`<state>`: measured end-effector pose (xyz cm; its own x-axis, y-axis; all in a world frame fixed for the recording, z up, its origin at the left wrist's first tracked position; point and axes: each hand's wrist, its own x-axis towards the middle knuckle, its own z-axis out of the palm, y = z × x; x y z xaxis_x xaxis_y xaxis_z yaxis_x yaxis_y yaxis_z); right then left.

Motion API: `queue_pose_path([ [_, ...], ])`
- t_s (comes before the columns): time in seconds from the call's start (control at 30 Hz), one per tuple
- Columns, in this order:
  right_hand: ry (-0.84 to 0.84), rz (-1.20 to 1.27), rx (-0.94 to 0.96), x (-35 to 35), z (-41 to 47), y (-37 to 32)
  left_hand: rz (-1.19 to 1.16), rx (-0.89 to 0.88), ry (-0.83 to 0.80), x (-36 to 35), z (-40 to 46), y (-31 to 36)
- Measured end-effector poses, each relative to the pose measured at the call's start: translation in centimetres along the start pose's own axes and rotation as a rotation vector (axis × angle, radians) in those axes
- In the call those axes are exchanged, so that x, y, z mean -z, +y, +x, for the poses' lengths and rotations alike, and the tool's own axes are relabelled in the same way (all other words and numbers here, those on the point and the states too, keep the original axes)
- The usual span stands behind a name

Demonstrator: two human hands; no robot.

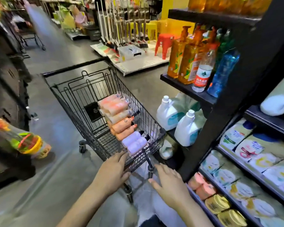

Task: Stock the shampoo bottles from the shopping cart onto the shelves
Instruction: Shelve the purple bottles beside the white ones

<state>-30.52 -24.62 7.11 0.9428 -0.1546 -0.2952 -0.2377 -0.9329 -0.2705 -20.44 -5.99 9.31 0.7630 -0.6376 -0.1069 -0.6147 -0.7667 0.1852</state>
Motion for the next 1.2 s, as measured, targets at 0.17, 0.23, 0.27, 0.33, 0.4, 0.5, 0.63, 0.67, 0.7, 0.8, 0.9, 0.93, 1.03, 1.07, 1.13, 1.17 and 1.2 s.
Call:
queue_pose_path([
  [0.17, -0.053, 0.023, -0.014, -1.2, 6.9, -1.5, -0.046, 0.051, -0.113, -1.2, 5.0, -4.5],
  [0.23, -0.077, 0.023, -0.026, -1.4, 10.1, -2.4, -0.054, 0.059, -0.144, -1.9, 7.1, -6.7],
  [0.27, -0.096, 0.022, -0.035, -1.5, 11.7, -3.0, -0.049, 0.066, -0.169, -2.1, 8.0, -7.8],
  [0.33, -0.144, 0.055, -0.051, -2.0, 14.5, -4.2, -0.034, 0.078, -0.224, -2.5, 9.7, -10.0],
  [0.4, -0.194, 0.081, -0.056, -2.5, 17.0, -5.2, -0.016, 0.070, -0.273, -3.1, 11.5, -12.1],
  [0.5, -0.264, 0.111, -0.124, -3.7, 20.3, -6.3, -0.008, 0.044, -0.345, -4.0, 14.6, -15.1],
  [0.63, -0.327, 0.158, -0.226, -6.1, 23.8, -7.3, 0.005, 0.001, -0.464, -5.3, 19.2, -18.2],
  [0.67, -0.350, 0.185, -0.261, -6.6, 24.7, -7.6, 0.023, -0.028, -0.497, -5.7, 20.6, -18.9],
  [0.7, -0.367, 0.207, -0.296, -7.1, 25.7, -7.8, 0.048, -0.067, -0.532, -6.2, 22.2, -19.6],
  [0.8, -0.401, 0.281, -0.410, -8.3, 28.5, -8.3, 0.085, -0.166, -0.634, -7.3, 26.4, -21.6],
  [0.9, -0.452, 0.358, -0.543, -9.3, 30.9, -9.0, 0.145, -0.238, -0.708, -8.2, 29.6, -23.5],
  [0.93, -0.448, 0.382, -0.582, -9.6, 31.9, -8.9, 0.158, -0.264, -0.711, -8.7, 31.0, -24.0],
  [1.03, -0.439, 0.397, -0.673, -11.4, 34.3, -8.1, 0.173, -0.326, -0.754, -10.3, 34.6, -25.2],
  [1.07, -0.442, 0.400, -0.696, -12.1, 34.9, -7.9, 0.179, -0.344, -0.775, -11.0, 35.4, -25.4],
  [1.13, -0.450, 0.435, -0.747, -13.7, 35.8, -7.5, 0.184, -0.348, -0.819, -12.9, 37.1, -26.0],
  [1.17, -0.457, 0.457, -0.773, -14.5, 36.3, -7.2, 0.167, -0.328, -0.828, -14.1, 37.8, -26.2],
  [1.2, -0.451, 0.474, -0.795, -15.4, 36.8, -6.8, 0.151, -0.319, -0.835, -15.4, 38.6, -26.4],
])
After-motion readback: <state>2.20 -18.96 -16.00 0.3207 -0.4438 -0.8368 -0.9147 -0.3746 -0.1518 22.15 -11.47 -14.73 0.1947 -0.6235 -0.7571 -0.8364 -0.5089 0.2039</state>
